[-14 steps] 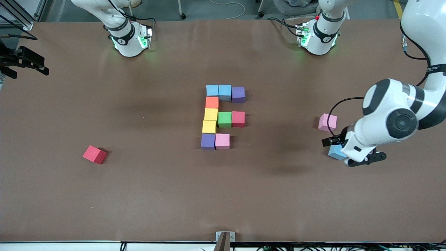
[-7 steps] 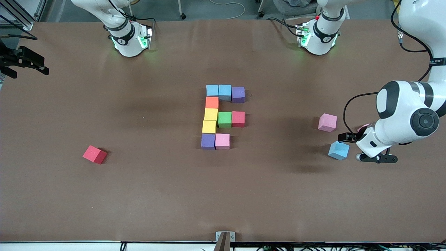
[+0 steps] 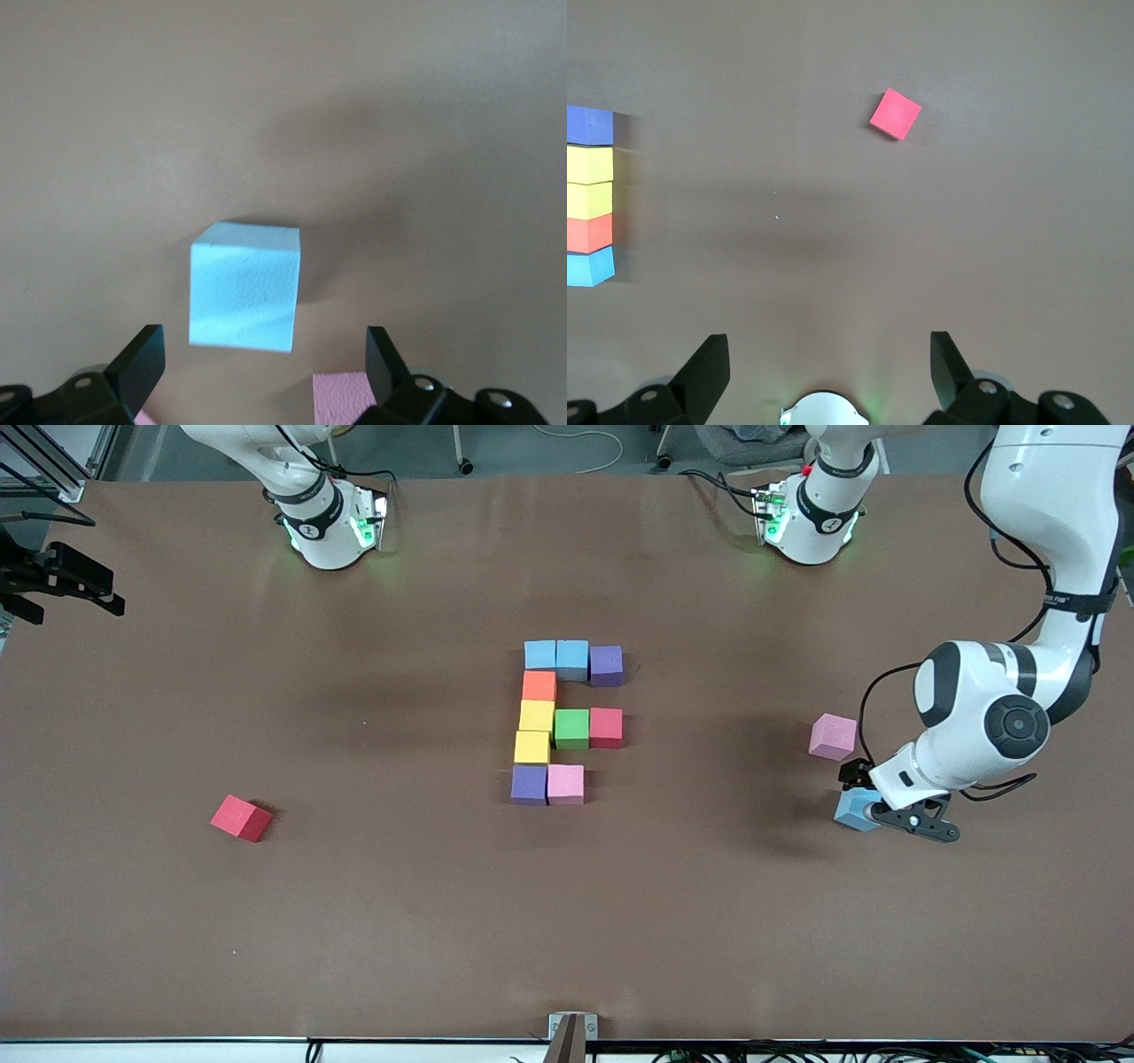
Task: Arrange 11 blocks into digit 3
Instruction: 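Grasp the light blue block with the left gripper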
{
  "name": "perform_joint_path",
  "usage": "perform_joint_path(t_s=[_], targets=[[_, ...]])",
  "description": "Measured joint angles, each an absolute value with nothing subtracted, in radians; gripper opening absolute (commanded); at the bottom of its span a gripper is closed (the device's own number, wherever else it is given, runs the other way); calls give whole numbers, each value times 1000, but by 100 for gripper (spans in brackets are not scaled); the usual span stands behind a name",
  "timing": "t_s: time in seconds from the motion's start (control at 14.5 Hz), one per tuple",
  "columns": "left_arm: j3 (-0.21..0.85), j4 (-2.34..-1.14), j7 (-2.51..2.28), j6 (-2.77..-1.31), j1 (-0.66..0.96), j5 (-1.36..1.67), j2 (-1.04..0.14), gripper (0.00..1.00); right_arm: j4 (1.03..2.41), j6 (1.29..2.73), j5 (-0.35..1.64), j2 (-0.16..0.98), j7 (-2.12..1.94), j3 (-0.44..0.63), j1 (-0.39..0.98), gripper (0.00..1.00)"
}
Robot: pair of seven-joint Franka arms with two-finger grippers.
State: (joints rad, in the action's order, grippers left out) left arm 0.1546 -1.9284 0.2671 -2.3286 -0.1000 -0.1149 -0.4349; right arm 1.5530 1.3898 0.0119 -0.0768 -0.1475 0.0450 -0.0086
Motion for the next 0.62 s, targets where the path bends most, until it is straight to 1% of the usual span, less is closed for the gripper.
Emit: perform_joint_path(t_s=[0.28,0.62], targets=[[148,-1920,316,-2354,-101,-115,-481,99,1553,1390,12,-77,-147,45,-9,100],[135,-1881,318,-2355,-101,-115,-514,98,1553,1390,12,-77,-147,45,-9,100]])
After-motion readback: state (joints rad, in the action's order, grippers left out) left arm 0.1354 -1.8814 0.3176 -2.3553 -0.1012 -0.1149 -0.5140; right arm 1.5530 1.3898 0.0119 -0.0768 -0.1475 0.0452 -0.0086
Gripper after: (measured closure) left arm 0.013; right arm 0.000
